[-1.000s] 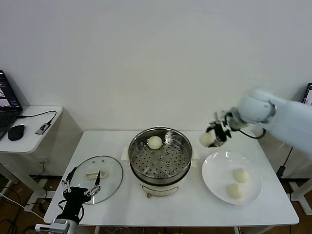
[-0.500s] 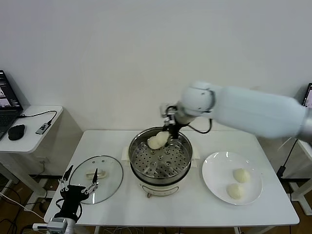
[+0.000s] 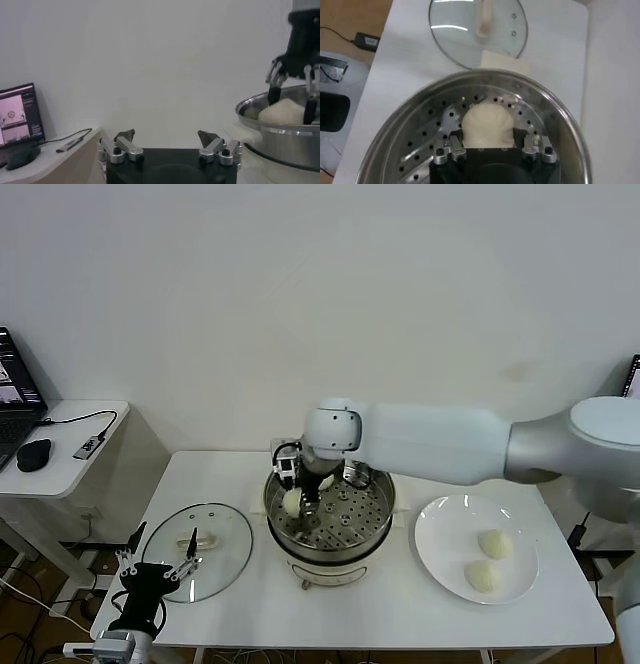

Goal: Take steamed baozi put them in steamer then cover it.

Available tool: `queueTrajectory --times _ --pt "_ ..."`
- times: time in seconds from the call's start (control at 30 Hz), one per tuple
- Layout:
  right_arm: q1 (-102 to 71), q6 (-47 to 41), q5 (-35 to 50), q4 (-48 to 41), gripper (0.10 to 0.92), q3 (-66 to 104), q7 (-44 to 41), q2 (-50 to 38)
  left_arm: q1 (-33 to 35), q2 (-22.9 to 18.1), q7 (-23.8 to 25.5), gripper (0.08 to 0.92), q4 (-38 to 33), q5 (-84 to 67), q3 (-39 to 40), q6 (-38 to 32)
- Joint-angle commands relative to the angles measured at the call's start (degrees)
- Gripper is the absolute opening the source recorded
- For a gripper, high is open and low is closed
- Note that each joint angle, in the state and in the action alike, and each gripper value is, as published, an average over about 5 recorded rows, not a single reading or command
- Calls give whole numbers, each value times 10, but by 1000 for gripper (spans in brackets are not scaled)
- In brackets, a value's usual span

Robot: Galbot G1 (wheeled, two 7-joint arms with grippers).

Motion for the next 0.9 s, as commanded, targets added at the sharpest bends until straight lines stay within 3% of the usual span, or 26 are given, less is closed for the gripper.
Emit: queueTrajectory --times 0.03,0.2,0.47,0.9 --pt "-21 -9 4 -28 620 0 12 35 0 0 0 823 1 0 0 -1" --pt "-23 -8 3 -30 646 6 16 35 -1 0 0 823 1 0 1 -1" --pt "37 5 -25 12 813 8 -51 -24 -3 -2 0 823 -1 2 4 0" --pt "156 158 -166 179 823 -16 -231 -329 -5 1 2 823 -10 9 17 3"
